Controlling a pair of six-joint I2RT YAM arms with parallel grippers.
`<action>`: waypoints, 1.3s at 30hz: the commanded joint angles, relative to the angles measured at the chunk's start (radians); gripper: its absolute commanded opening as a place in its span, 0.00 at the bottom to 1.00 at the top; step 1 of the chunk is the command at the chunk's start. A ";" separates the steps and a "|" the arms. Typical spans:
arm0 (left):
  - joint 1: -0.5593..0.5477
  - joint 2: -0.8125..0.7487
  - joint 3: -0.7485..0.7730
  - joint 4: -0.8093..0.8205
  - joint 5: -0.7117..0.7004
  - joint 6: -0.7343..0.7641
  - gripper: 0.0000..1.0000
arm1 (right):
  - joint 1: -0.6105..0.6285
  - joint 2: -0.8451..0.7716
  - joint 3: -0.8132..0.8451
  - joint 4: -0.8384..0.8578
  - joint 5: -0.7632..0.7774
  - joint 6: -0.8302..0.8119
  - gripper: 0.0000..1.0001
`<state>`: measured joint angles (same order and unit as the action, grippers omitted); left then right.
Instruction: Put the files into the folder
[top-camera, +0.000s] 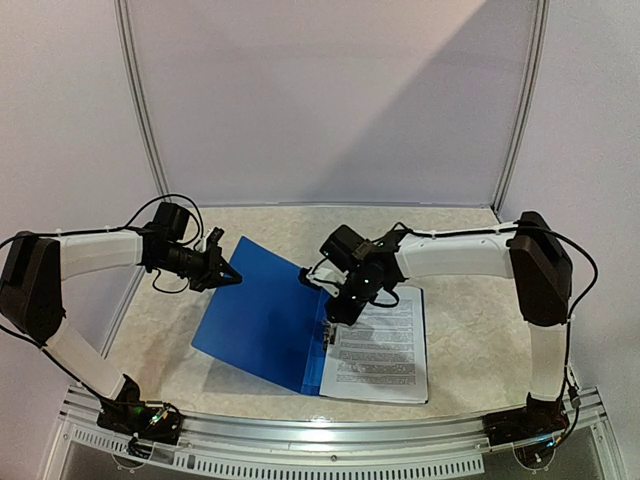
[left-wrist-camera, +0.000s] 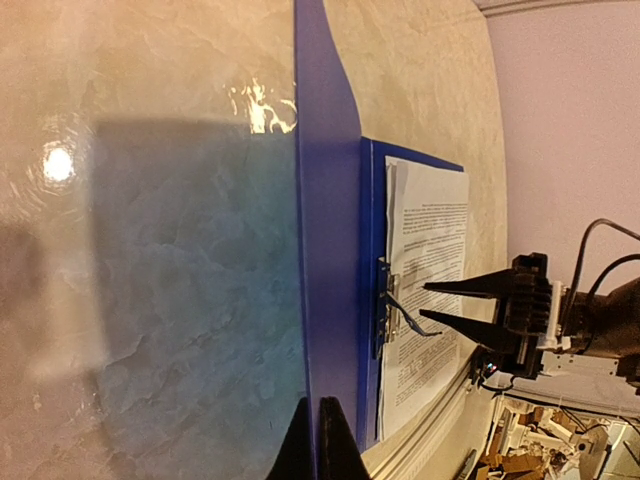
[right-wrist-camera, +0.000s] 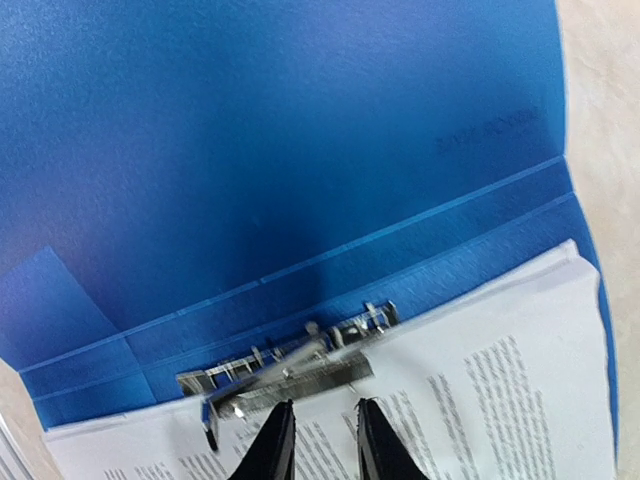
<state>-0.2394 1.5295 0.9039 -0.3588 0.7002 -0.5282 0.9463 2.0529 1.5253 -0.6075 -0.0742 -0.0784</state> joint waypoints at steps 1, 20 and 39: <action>0.007 -0.016 0.001 0.012 -0.012 0.002 0.00 | -0.001 -0.085 -0.028 -0.049 0.084 0.012 0.24; 0.013 -0.015 0.003 0.006 -0.010 0.002 0.00 | -0.045 -0.065 0.074 -0.131 -0.257 -0.412 0.52; 0.016 -0.008 0.003 0.009 -0.007 0.000 0.00 | -0.046 0.035 0.103 -0.104 -0.287 -0.376 0.35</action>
<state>-0.2356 1.5299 0.9039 -0.3595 0.7013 -0.5282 0.9028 2.0438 1.5963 -0.7147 -0.3504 -0.4683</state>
